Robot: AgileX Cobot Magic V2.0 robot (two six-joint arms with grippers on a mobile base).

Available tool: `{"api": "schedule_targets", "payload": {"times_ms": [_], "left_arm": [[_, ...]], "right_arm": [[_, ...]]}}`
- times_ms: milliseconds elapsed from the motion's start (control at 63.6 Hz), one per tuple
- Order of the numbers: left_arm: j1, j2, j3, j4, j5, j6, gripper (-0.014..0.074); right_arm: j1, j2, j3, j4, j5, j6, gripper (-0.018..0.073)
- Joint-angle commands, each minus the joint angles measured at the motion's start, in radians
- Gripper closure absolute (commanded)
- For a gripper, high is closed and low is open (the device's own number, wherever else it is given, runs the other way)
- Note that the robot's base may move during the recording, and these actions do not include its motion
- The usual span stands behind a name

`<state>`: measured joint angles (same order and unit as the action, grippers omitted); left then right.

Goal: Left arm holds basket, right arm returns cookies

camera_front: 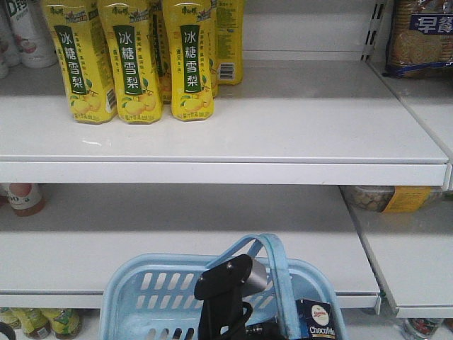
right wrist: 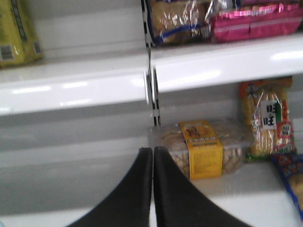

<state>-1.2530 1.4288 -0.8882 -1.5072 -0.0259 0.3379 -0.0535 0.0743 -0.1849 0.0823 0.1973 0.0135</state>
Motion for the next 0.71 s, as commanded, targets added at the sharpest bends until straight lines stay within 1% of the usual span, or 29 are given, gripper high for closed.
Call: {"api": "schedule_targets", "payload": {"times_ms": [0, 63, 204, 299, 377, 456, 503, 519, 566, 613, 692], "left_arm": [[-0.001, -0.042, -0.031, 0.017, -0.015, 0.013, 0.0603], [-0.001, -0.042, -0.031, 0.017, -0.015, 0.013, 0.0603], [-0.001, -0.042, -0.031, 0.017, -0.015, 0.013, 0.0603], [-0.001, -0.042, -0.031, 0.017, -0.015, 0.013, 0.0603], [-0.001, -0.042, -0.031, 0.017, -0.015, 0.013, 0.0603], [-0.001, -0.042, -0.031, 0.017, -0.015, 0.013, 0.0603], [-0.001, -0.042, -0.031, 0.017, -0.015, 0.013, 0.0603], [-0.001, -0.042, -0.031, 0.017, -0.015, 0.013, 0.0603], [-0.001, -0.042, -0.031, 0.017, -0.015, 0.013, 0.0603], [-0.001, -0.042, -0.031, 0.017, -0.015, 0.013, 0.0603], [-0.001, -0.042, -0.031, 0.017, -0.015, 0.013, 0.0603]], "right_arm": [[0.000, 0.135, -0.187, -0.010, 0.011, -0.014, 0.0564], [0.000, 0.235, -0.296, -0.018, 0.069, -0.014, 0.0564], [0.000, 0.386, -0.450, -0.054, 0.221, -0.014, 0.0563], [0.000, 0.437, -0.476, -0.056, 0.244, -0.014, 0.0542], [0.000, 0.447, -0.471, -0.058, 0.238, -0.014, 0.0482], [0.000, 0.447, -0.469, -0.059, 0.240, -0.014, 0.0371], [0.000, 0.447, -0.469, -0.059, 0.240, -0.014, 0.0273], [0.000, 0.447, -0.469, -0.059, 0.240, -0.014, 0.0228], [0.000, 0.447, -0.469, -0.059, 0.238, -0.014, 0.0148], [0.000, 0.447, -0.469, -0.059, 0.237, -0.014, 0.0031], [0.000, 0.447, -0.469, -0.059, 0.237, -0.014, -0.0087]]}}
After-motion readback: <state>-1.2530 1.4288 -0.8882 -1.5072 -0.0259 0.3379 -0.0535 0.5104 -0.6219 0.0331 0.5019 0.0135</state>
